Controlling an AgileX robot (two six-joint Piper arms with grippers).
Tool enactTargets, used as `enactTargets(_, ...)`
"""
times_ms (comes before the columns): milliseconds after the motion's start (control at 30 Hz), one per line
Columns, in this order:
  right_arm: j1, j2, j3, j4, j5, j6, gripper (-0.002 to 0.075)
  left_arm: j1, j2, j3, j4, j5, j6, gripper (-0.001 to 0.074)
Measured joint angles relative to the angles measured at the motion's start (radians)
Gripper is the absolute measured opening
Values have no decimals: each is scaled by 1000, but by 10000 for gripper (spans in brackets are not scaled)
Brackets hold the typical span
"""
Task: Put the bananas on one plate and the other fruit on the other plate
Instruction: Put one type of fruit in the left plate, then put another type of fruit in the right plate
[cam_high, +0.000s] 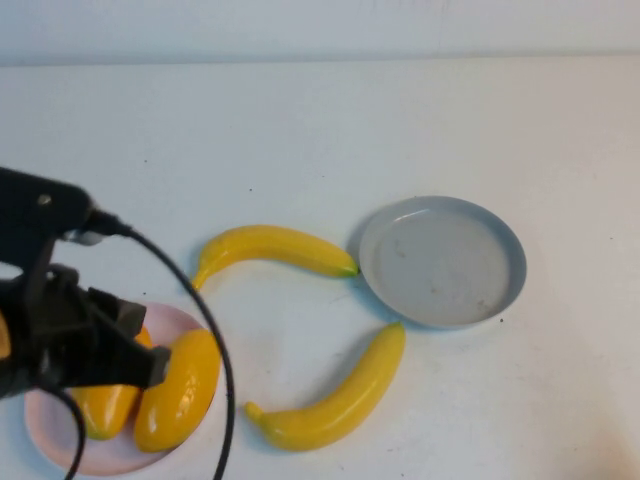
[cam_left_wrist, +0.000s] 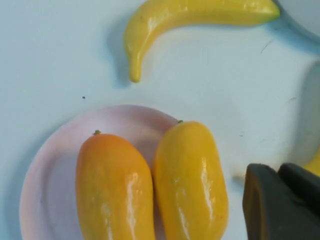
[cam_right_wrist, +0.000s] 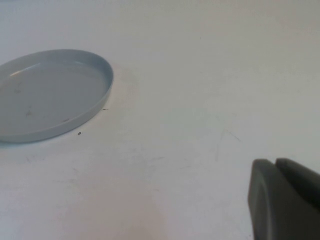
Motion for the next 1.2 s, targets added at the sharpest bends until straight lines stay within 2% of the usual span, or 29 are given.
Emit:
enactTargets(433,0,0,0,0,0,0,-17,0,-525,382,-9,-288,-8,-2)
enactTargets(833,0,0,0,0,0,0,-17,0,-602,479,-1,-275,3,-3)
enactTargets(967,0,0,0,0,0,0,-17,3,-615,526,1,-391,70,-4)
enactTargets(1067,0,0,0,0,0,0,-17,53,-672,589,-19,-488,135,-4)
enactTargets(1200,0,0,0,0,0,0,-17,228,-796,665,-42,-584,169,-4)
